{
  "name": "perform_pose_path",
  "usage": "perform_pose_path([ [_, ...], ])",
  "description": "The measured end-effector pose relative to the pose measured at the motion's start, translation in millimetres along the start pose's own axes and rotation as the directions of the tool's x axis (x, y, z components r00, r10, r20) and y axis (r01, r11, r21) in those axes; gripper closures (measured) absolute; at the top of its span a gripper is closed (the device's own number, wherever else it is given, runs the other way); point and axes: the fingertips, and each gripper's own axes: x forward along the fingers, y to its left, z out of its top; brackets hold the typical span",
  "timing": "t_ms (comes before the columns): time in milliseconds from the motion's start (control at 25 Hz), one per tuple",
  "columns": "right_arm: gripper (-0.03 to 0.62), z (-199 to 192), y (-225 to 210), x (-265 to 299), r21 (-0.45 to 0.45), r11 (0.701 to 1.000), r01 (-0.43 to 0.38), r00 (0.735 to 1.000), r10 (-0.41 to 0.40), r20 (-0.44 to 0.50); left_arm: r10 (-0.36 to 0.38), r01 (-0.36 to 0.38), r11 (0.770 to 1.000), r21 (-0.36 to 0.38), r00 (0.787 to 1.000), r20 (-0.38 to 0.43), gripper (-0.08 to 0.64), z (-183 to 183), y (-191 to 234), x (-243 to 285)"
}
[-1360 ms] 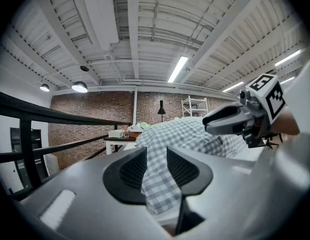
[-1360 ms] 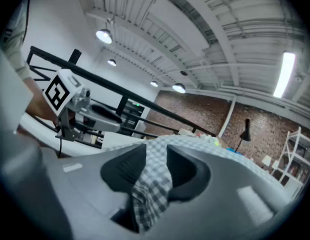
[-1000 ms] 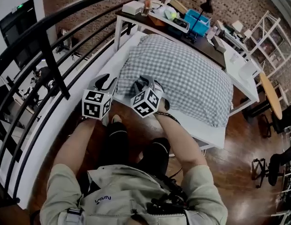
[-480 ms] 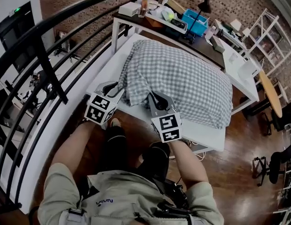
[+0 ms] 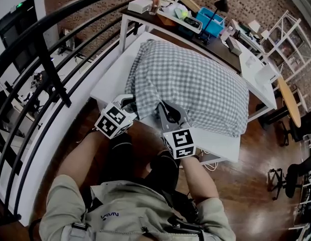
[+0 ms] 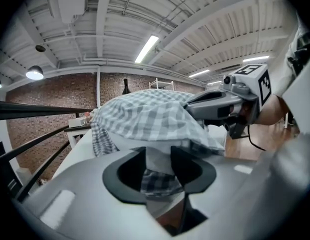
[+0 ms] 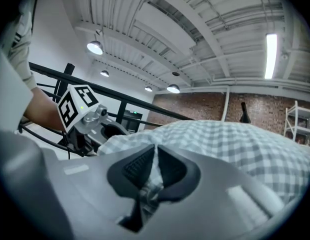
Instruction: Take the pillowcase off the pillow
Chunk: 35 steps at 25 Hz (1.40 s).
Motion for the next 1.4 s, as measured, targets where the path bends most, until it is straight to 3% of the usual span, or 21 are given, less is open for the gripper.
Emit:
perform_pose_path([
  [40,0.572,-1.2,0.2,-0.1,0.003,1.0,0.001,1.0,-0.001,-0.001,0.009,-0.009,1.0,0.006,1.0,0.002,0.426,0.5,-1.5,0.7],
  [120,0.572,-0.9,-1.4,-1.6,0.003,1.0,0.011,1.0,-0.011,0.0,0.037,-0.037,0.999,0.018,0.999,0.011,0.541,4.4,-3.1,1.5],
  [240,0.572,2.4,-5.8,-9.1,-0.026,0.999,0.045,0.999,-0.045,0.002,0.077,-0.077,0.997,-0.002,0.995,0.066,0.549,17.5,0.2,-6.8],
  [400,0.577,-1.9,-19.0,-24.9,-0.045,0.994,0.098,0.995,-0.098,-0.008,0.135,-0.114,0.986,-0.124,0.975,0.175,0.551,37.6,18.3,-34.5],
  [600,0.58,-5.9,-47.5,-47.3,-0.022,0.981,0.194,0.981,-0.194,-0.003,0.182,-0.142,0.968,-0.206,0.965,0.189,0.551,31.0,33.2,-50.7],
  [840,0.58,-20.0,-97.0,-89.2,-0.093,0.923,0.373,0.925,-0.378,-0.037,0.258,-0.162,0.92,-0.357,0.935,0.241,0.551,9.0,47.1,-83.9],
  [920,0.58,-35.6,-108.7,-101.7,-0.114,0.905,0.41,0.905,-0.419,-0.07,0.251,-0.152,0.918,-0.366,0.938,0.24,0.552,-0.4,39.1,-89.2],
  [1120,0.58,-78.7,-99.0,-100.4,-0.176,0.897,0.406,0.888,-0.433,-0.154,0.206,-0.115,0.905,-0.409,0.961,0.186,0.551,-36.9,10.8,-81.6],
  [1240,0.58,-94.6,-93.8,-98.5,-0.135,0.906,0.4,0.89,-0.42,-0.179,0.132,-0.053,0.914,-0.403,0.976,0.171,0.549,-50.1,-3.3,-76.8],
  [1320,0.58,-98.0,-91.6,-98.6,-0.107,0.912,0.396,0.895,-0.409,-0.176,0.072,0.013,0.933,-0.36,0.972,0.222,0.545,-36.3,-15.6,-83.1],
  [1400,0.58,-99.2,-89.5,-100.2,-0.093,0.916,0.39,0.9,-0.401,-0.169,0.039,0.068,0.948,-0.31,0.944,0.327,0.551,-3.4,-27.3,-99.0],
])
